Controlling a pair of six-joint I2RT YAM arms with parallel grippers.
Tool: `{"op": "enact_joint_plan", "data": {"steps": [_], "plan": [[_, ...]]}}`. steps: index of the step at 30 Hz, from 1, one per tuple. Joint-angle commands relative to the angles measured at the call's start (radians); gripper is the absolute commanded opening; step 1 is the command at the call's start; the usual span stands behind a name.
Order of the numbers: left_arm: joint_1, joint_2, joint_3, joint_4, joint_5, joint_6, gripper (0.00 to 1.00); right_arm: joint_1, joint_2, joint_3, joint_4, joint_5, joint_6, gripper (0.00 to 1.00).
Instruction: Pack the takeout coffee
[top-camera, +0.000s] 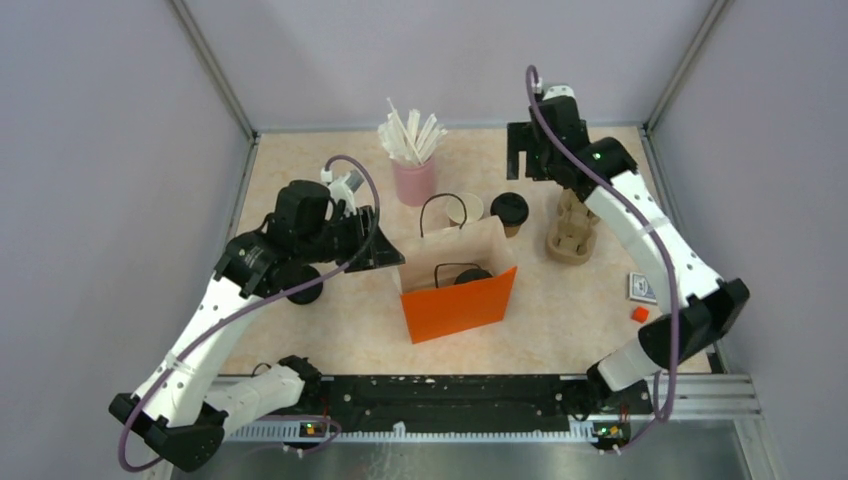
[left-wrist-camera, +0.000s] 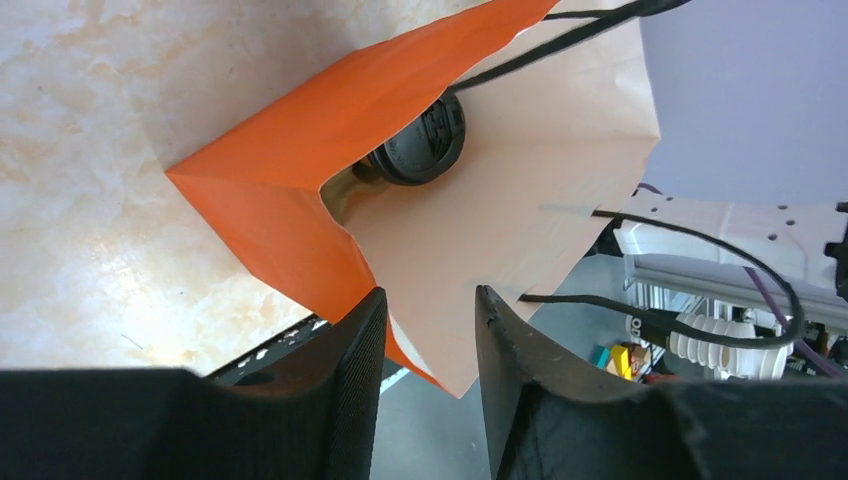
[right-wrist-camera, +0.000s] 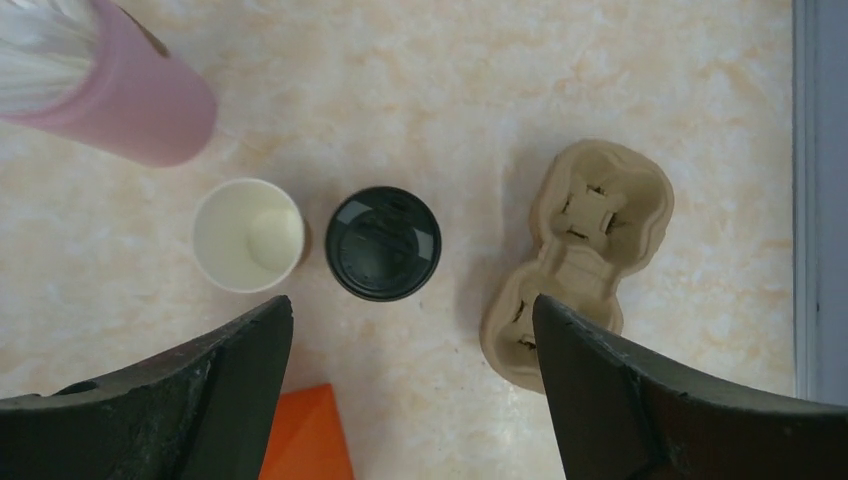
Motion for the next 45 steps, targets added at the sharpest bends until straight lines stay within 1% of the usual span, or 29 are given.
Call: {"op": "enact_joint_plan", "data": {"steps": [1,2,4,7,8,9,10,11,12,13,14,16,19,30,38,45], "plan": [[0.004,0.007,0.076,0.001,0.006,0.031,0.44,-0.047,0.096,-0.026,-0.037,-0.045,-0.035,0.88],[0.006,0.011,0.091,-0.005,0.006,0.033,0.45,-0.057,0.123,-0.019,-0.037,-0.079,-0.036,0.86],[0.005,0.018,0.117,-0.015,0.010,0.041,0.50,-0.070,0.180,-0.004,-0.038,-0.126,-0.041,0.83],[0.004,0.026,0.152,-0.038,0.000,0.043,0.54,-0.079,0.282,0.041,-0.072,-0.159,-0.052,0.79],[0.004,0.029,0.163,-0.047,-0.005,0.043,0.58,-0.080,0.310,0.059,-0.088,-0.165,-0.054,0.78],[0.005,0.031,0.174,-0.053,-0.010,0.043,0.64,-0.079,0.333,0.073,-0.101,-0.176,-0.058,0.78],[0.005,0.032,0.180,-0.061,-0.015,0.044,0.67,-0.079,0.348,0.080,-0.106,-0.195,-0.064,0.77],[0.005,0.033,0.187,-0.067,-0.022,0.045,0.72,-0.081,0.356,0.082,-0.105,-0.206,-0.068,0.77],[0.004,0.034,0.194,-0.073,-0.030,0.048,0.79,-0.081,0.361,0.080,-0.103,-0.217,-0.075,0.77],[0.005,0.035,0.200,-0.077,-0.035,0.052,0.92,-0.081,0.364,0.082,-0.101,-0.230,-0.084,0.78],[0.006,0.038,0.205,-0.081,-0.043,0.054,0.98,-0.081,0.366,0.084,-0.099,-0.238,-0.090,0.79],[0.005,0.046,0.216,-0.089,-0.056,0.060,0.99,-0.084,0.367,0.082,-0.093,-0.253,-0.104,0.83],[0.005,0.061,0.225,-0.102,-0.067,0.069,0.99,-0.090,0.393,0.088,-0.096,-0.288,-0.114,0.85],[0.004,0.094,0.237,-0.098,-0.101,0.079,0.99,-0.094,0.437,0.101,-0.077,-0.269,-0.118,0.86],[0.004,0.102,0.226,-0.102,-0.105,0.078,0.99,-0.101,0.456,0.096,-0.073,-0.291,-0.128,0.87],[0.004,0.129,0.225,-0.114,-0.054,0.101,0.99,-0.108,0.452,0.059,-0.045,-0.297,-0.134,0.87]]}}
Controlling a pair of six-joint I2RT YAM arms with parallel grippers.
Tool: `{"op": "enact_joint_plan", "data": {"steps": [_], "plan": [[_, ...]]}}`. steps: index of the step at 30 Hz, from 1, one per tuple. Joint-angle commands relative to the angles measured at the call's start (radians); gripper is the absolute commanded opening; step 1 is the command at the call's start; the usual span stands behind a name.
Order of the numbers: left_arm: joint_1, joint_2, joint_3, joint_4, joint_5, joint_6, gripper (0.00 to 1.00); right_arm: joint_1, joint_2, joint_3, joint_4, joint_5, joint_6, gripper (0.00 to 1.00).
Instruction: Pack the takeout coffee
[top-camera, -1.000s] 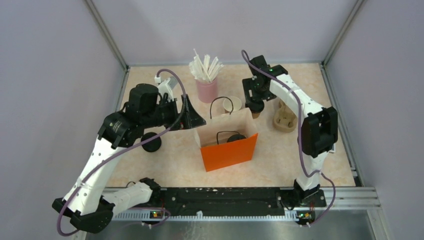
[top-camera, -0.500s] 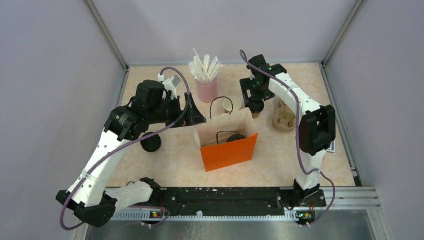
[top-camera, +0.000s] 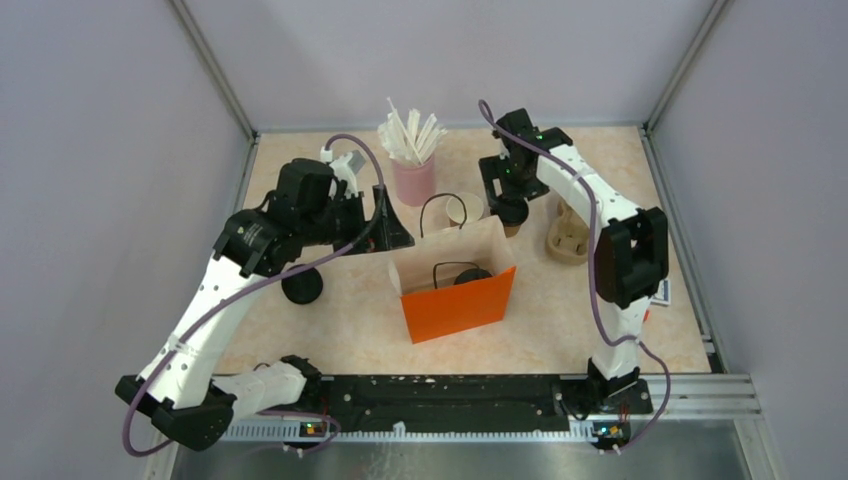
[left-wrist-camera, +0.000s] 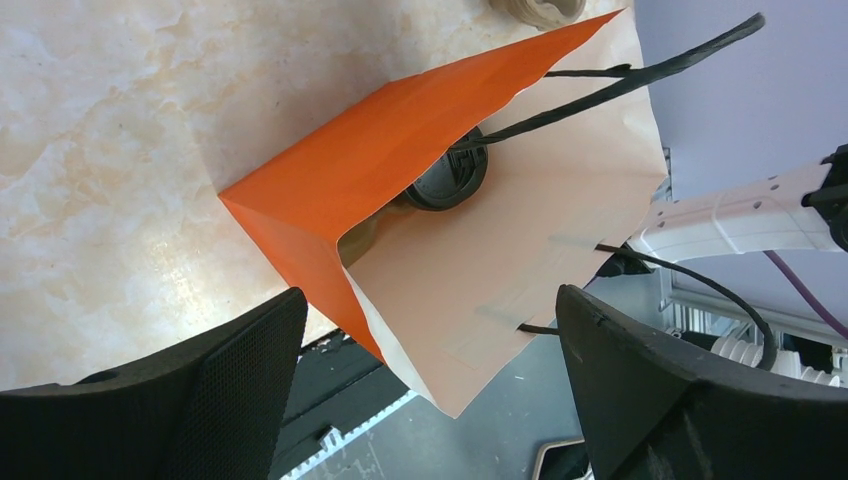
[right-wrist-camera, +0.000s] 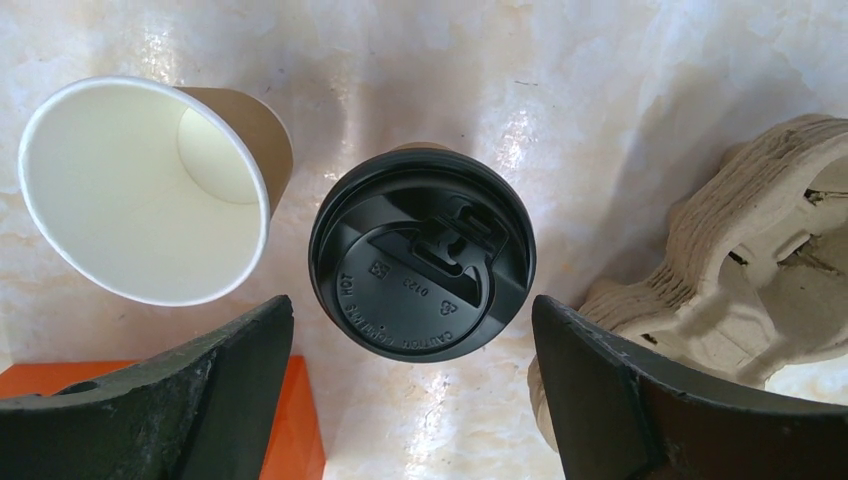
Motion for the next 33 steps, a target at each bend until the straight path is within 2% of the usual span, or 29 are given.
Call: {"op": "enact_joint_plan", "data": {"steps": [1,26,33], "plan": [[0.004,0.016,0.028,0.001,0.032,0.035,0.99,-0.018,-0.001,-0.004,0.042,-0.009,-0.011,0.87],[0.005,-0.009,0.006,0.045,0.070,0.055,0.93,-0.026,0.018,-0.064,0.088,-0.038,-0.015,0.83],[0.004,-0.011,0.010,0.045,0.070,0.057,0.89,-0.026,0.010,-0.058,0.073,-0.033,-0.026,0.75]]}}
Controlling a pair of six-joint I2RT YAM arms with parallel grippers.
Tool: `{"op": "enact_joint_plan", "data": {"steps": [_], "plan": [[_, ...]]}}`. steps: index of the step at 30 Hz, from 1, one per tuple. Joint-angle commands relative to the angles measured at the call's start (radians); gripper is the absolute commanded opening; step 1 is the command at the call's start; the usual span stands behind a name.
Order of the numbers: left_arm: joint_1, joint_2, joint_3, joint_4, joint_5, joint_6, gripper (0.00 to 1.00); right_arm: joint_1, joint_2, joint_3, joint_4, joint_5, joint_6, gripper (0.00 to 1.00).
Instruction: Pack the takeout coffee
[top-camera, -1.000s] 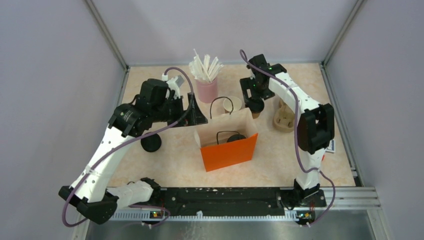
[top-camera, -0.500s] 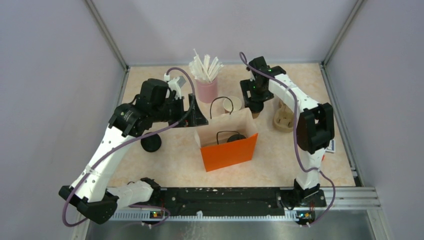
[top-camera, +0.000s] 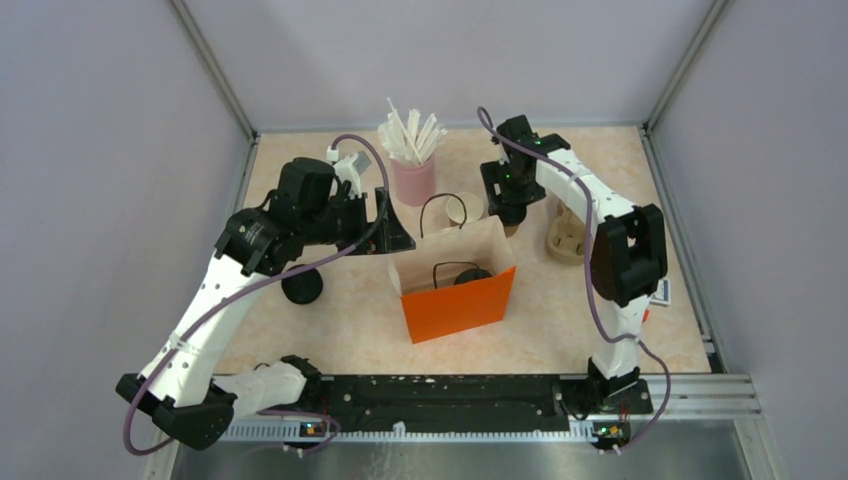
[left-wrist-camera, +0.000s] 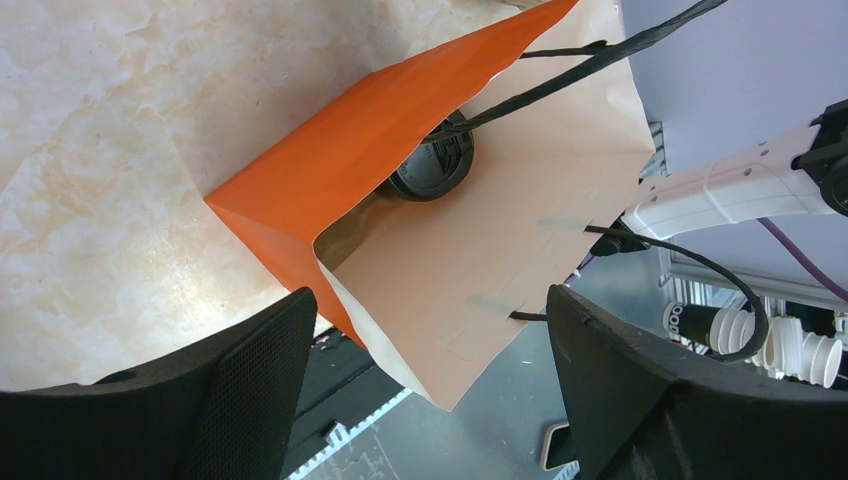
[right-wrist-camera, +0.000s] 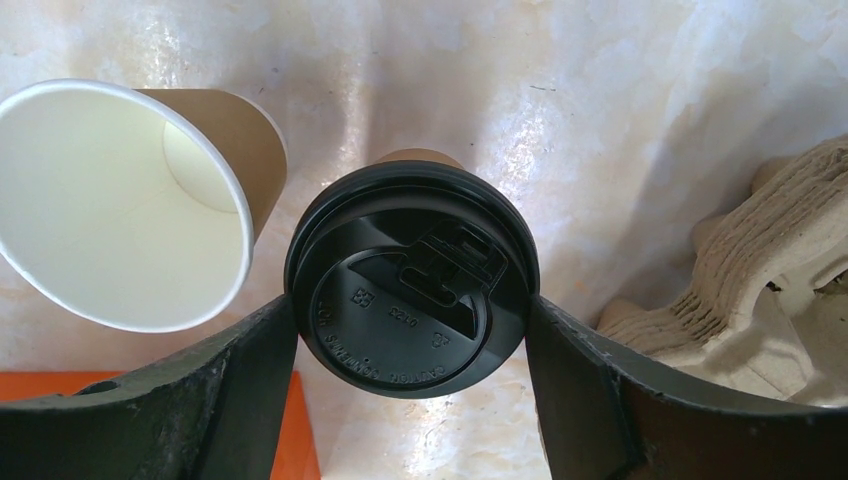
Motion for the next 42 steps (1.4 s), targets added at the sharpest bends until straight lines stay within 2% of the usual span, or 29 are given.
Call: {"op": "enact_joint_plan", "data": {"steps": [1,6,12,18,22,24,28,32,35,42], "plan": [[0.004,-0.022,0.012,0.037,0.008,0.014,0.89,-0.011,-0.010,0.010,-0.006,0.000,-0.017,0.74],[0.004,-0.018,0.045,0.011,-0.022,0.027,0.82,-0.010,-0.075,0.069,-0.051,-0.004,-0.042,0.71],[0.004,-0.025,0.047,0.017,-0.039,0.012,0.80,-0.015,-0.155,0.119,-0.109,-0.044,-0.064,0.70],[0.004,-0.036,0.096,0.006,-0.103,0.082,0.83,-0.014,-0.196,0.126,-0.221,-0.066,0.037,0.67],[0.003,-0.042,0.124,-0.012,-0.143,0.096,0.93,-0.014,-0.270,0.148,-0.283,-0.018,0.058,0.67],[0.004,-0.057,0.123,-0.013,-0.174,0.085,0.98,-0.012,-0.277,0.235,-0.338,0.003,0.045,0.67],[0.005,-0.086,0.120,-0.035,-0.253,0.072,0.99,0.019,-0.245,0.529,-0.462,0.032,0.028,0.67],[0.005,-0.084,0.106,-0.141,-0.363,0.036,0.99,0.123,-0.191,0.810,-0.526,0.062,0.030,0.66],[0.005,-0.100,0.102,-0.206,-0.489,-0.018,0.99,0.226,-0.209,0.834,-0.459,0.062,0.059,0.66],[0.006,-0.192,0.083,-0.314,-0.811,-0.213,0.99,0.543,-0.380,0.516,-0.026,0.088,0.064,0.66]]}}
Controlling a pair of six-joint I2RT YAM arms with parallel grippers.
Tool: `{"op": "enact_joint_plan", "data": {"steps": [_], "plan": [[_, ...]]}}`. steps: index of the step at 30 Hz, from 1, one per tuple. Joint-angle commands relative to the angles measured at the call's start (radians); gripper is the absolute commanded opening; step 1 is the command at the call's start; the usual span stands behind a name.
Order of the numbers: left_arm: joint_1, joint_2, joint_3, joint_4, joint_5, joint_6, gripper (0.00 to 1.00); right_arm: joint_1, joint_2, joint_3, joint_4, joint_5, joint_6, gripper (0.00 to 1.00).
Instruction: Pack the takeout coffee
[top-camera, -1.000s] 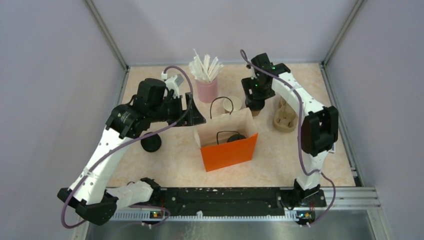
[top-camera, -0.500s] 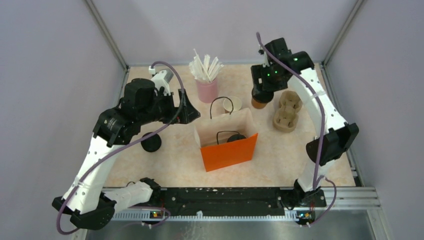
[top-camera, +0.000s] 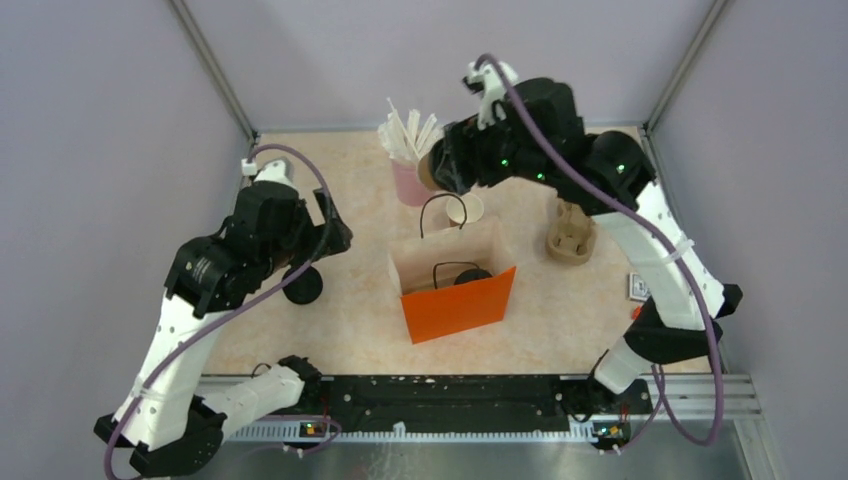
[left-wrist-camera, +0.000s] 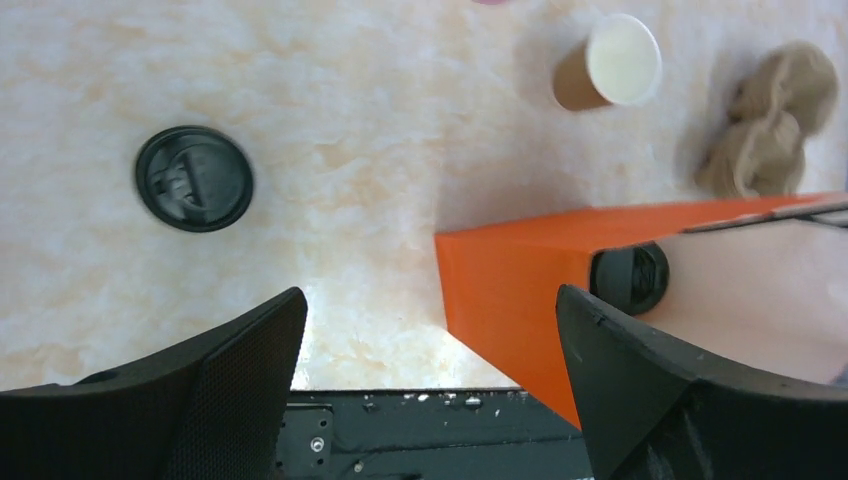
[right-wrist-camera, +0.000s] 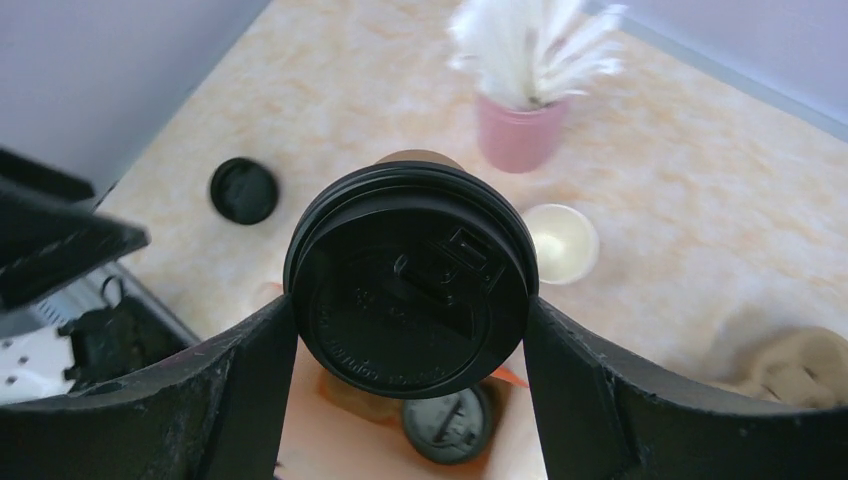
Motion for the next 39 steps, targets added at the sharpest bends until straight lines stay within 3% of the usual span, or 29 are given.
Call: {"op": "enact_joint_plan", "data": {"steps": [1,3,7,12,17,26,39], "plan": [[0.005,-0.102,-0.005,-0.101,-0.293,-0.190,0.99,0.175,-0.055,-0.119,0.292,0.018,0.000,0.66],[0.004,-0.165,0.003,-0.100,-0.357,-0.244,0.99,0.280,-0.046,-0.120,0.344,0.041,-0.049,0.66],[0.004,-0.268,0.033,-0.049,-0.420,-0.209,0.99,0.448,0.020,-0.090,0.363,0.095,-0.108,0.67],[-0.003,-0.292,0.123,-0.027,-0.462,-0.151,0.99,0.533,0.082,-0.111,0.374,0.102,-0.092,0.68],[-0.012,-0.302,0.163,-0.033,-0.474,-0.156,0.99,0.599,0.096,-0.286,0.427,0.099,-0.129,0.68],[-0.029,-0.337,0.233,0.032,-0.504,-0.086,0.99,0.620,0.043,-0.656,0.576,0.032,-0.257,0.69],[-0.032,-0.357,0.206,0.090,-0.449,-0.047,0.99,0.639,0.278,-0.642,0.515,0.073,-0.327,0.71]]}}
